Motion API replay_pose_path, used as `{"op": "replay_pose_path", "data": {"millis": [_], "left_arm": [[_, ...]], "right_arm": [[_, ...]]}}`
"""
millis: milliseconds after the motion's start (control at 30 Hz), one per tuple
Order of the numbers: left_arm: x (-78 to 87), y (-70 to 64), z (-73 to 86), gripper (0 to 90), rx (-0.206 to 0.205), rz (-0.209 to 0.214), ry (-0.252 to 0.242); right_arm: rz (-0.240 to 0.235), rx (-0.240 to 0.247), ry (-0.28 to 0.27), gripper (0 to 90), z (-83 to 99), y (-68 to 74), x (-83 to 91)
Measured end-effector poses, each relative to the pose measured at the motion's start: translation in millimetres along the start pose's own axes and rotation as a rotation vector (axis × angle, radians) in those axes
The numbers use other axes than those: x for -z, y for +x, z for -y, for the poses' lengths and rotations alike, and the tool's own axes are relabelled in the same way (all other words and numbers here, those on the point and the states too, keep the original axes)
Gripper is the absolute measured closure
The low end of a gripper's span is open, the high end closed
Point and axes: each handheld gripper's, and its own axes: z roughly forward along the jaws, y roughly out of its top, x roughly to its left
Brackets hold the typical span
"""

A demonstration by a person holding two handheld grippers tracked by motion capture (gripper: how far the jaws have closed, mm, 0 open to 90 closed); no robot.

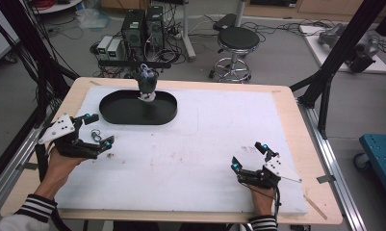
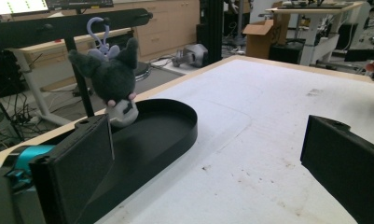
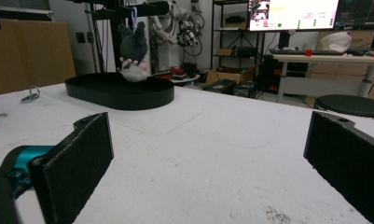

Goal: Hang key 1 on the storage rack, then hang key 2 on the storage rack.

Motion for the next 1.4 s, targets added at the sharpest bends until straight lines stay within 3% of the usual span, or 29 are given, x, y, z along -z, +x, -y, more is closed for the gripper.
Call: {"op": "replay_pose_path", "data": {"millis": [300,667,1267,1400], "left_arm": [[1.8,1.5,-0.3,3.0,0.007,-0.006,0.003],[4.9,6.4,-0.8,2.9,-0.017,-0.013,0.027],[3.3,39.4,-8.6,3.0,-0.046,-0.028,0.205],[1.2,47.4,-9.2,3.0,-0.066,-0.03,0.277]], "right_arm": [[0.0,0.001,0.001,0.6,-0.1,0.0,0.0],[0.003,0.003,0.002,0.6,0.0,0.1,0.0],[0.003,0.003,0.001,0.6,0.0,0.1,-0.1],[0.003,0.005,0.001,0.6,0.0,0.2,-0.1]]}}
